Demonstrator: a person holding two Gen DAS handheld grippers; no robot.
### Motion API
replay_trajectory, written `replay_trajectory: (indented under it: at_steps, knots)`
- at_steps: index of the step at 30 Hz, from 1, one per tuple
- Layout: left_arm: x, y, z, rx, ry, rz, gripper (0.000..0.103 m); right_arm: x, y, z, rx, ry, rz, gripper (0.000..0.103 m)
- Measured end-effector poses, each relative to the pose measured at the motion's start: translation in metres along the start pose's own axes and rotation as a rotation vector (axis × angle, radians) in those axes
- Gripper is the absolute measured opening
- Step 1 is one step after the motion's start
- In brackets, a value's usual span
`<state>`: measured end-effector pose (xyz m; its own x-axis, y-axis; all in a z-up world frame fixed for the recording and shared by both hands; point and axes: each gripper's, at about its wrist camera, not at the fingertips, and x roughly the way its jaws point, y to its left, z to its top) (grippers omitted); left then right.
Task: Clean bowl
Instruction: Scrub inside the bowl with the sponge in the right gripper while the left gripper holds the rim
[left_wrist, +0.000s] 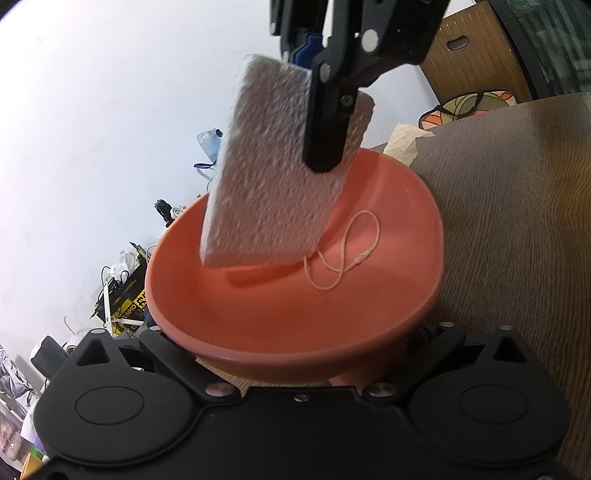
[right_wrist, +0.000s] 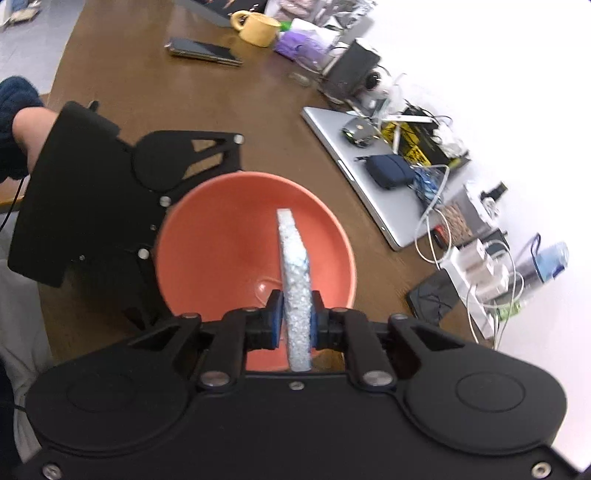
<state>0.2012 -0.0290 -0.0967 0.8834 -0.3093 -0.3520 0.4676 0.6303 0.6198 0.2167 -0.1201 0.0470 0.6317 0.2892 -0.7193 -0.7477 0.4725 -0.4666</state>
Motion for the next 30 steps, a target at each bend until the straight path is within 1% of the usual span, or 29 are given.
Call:
replay_trajectory:
  at_steps: [1, 3, 6, 8, 10, 12, 15, 16, 19, 20, 23, 27, 28, 30]
  knots:
    - [-0.001, -0.001, 0.000, 0.000, 0.000, 0.000, 0.100, 0.000, -0.001, -0.003, 0.011, -0.006, -0.004, 0.019]
    - [-0.001, 0.000, 0.000, 0.000, 0.000, 0.000, 0.100, -0.001, 0.000, -0.011, 0.039, -0.029, -0.006, 0.024]
    - [-0.007, -0.010, 0.002, 0.000, 0.000, 0.001, 0.100, 0.000, 0.003, -0.022, 0.096, -0.080, -0.006, 0.025]
    - [-0.006, -0.010, 0.002, 0.000, 0.000, 0.001, 0.100, -0.002, 0.005, -0.032, 0.163, -0.160, -0.031, 0.025]
    - [-0.005, -0.009, 0.001, 0.000, 0.000, 0.001, 0.100, -0.004, 0.006, -0.039, 0.257, -0.236, -0.055, 0.025]
    - [-0.004, -0.009, 0.001, 0.000, 0.000, 0.001, 0.101, -0.004, 0.009, -0.044, 0.324, -0.292, -0.082, 0.024]
    - [-0.003, -0.009, 0.001, 0.001, 0.000, 0.002, 0.100, -0.003, 0.023, -0.051, 0.391, -0.354, -0.153, 0.022]
    - [-0.003, -0.008, 0.001, 0.001, -0.001, 0.002, 0.100, -0.002, 0.032, -0.054, 0.409, -0.370, -0.197, 0.022]
    - [-0.002, -0.008, 0.000, 0.002, -0.002, 0.003, 0.100, -0.002, 0.043, -0.056, 0.426, -0.372, -0.277, 0.021]
    - [-0.001, -0.008, 0.000, 0.002, -0.002, 0.003, 0.100, -0.002, 0.044, -0.056, 0.427, -0.373, -0.286, 0.020]
    - [-0.001, -0.008, -0.001, 0.002, -0.002, 0.003, 0.100, -0.003, 0.046, -0.056, 0.430, -0.368, -0.273, 0.014]
    - [-0.004, -0.012, 0.000, 0.002, -0.002, 0.004, 0.100, -0.007, 0.049, -0.060, 0.450, -0.361, -0.256, 0.011]
    - [-0.004, -0.012, 0.000, 0.002, -0.002, 0.004, 0.100, -0.007, 0.049, -0.061, 0.462, -0.360, -0.237, 0.011]
    - [-0.004, -0.013, 0.000, 0.002, -0.002, 0.004, 0.100, -0.005, 0.050, -0.063, 0.494, -0.362, -0.145, 0.011]
